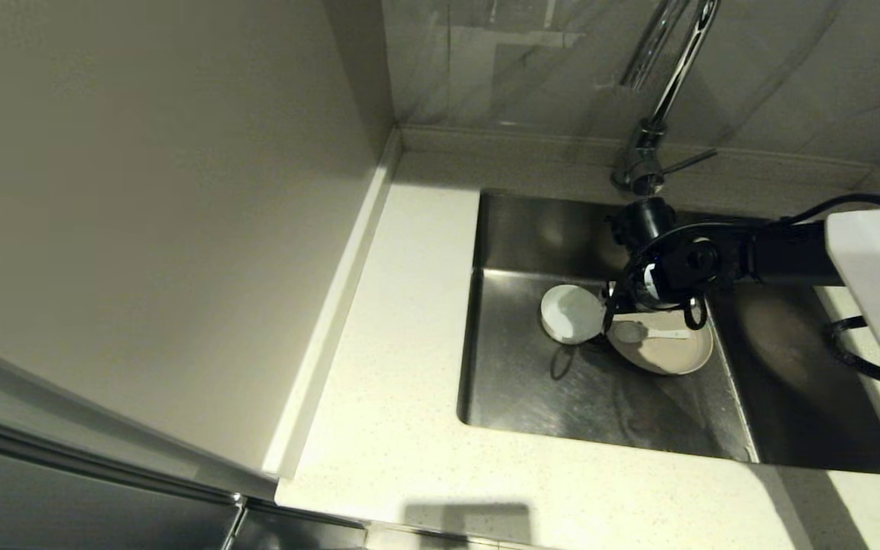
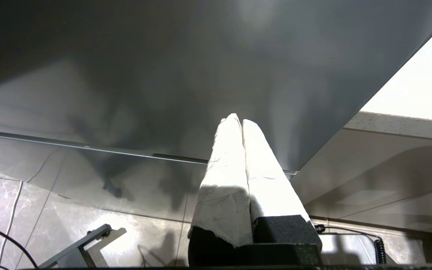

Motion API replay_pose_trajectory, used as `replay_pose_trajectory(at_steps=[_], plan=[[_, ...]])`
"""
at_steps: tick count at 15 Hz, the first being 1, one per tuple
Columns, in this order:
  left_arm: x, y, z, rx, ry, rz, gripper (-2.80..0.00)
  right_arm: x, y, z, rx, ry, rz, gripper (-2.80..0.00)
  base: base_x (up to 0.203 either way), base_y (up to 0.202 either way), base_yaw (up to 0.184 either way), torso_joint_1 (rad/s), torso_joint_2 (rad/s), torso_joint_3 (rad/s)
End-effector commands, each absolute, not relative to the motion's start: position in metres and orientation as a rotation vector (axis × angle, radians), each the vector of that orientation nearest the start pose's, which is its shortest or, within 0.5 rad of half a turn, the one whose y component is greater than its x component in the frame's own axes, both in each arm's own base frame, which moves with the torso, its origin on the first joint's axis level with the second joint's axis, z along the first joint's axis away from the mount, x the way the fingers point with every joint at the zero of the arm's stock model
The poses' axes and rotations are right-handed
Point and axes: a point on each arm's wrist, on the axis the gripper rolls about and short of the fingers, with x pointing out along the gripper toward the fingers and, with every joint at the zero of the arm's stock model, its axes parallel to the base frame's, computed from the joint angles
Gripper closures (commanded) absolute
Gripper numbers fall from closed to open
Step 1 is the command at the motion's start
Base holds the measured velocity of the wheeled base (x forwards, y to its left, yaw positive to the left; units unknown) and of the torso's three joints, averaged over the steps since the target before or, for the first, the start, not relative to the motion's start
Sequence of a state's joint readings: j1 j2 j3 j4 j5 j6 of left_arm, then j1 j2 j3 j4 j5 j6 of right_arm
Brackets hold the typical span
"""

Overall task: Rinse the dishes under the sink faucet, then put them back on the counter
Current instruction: Put a bowl back to the table from the sink

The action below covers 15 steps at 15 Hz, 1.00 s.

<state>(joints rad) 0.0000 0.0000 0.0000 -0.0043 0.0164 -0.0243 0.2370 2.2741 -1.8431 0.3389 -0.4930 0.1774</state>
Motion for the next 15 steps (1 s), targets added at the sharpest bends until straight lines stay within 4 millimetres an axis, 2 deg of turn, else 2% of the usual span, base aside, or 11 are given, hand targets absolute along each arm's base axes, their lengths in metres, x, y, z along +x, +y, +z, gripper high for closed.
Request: replay_pose_trajectory(at_steps=[1,7,10,15], plan=[[-0.023,0.000,0.076,-0.025,-0.008,0.017,0.00,0.457,0.102,0.138,-0.119,0.712,-0.304,-2.80,0.000,0.000,0.000,0.000,0.00,0.000],[-0.023,0.000,0.076,-0.025,-0.008,0.017,0.00,0.477,0.116,0.111,-0.153,0.713,-0.276,-2.80,0.000,0.000,0.000,0.000,0.00,0.000],[-0.023,0.000,0.076,-0.025,-0.008,0.017,0.00,0.488,0.119,0.099,-0.177,0.657,-0.257,-2.80,0.000,0.000,0.000,0.000,0.00,0.000],[-0.023,0.000,0.076,-0.025,-0.008,0.017,0.00,0.494,0.121,0.083,-0.201,0.650,-0.249,-2.80,0.000,0.000,0.000,0.000,0.00,0.000]])
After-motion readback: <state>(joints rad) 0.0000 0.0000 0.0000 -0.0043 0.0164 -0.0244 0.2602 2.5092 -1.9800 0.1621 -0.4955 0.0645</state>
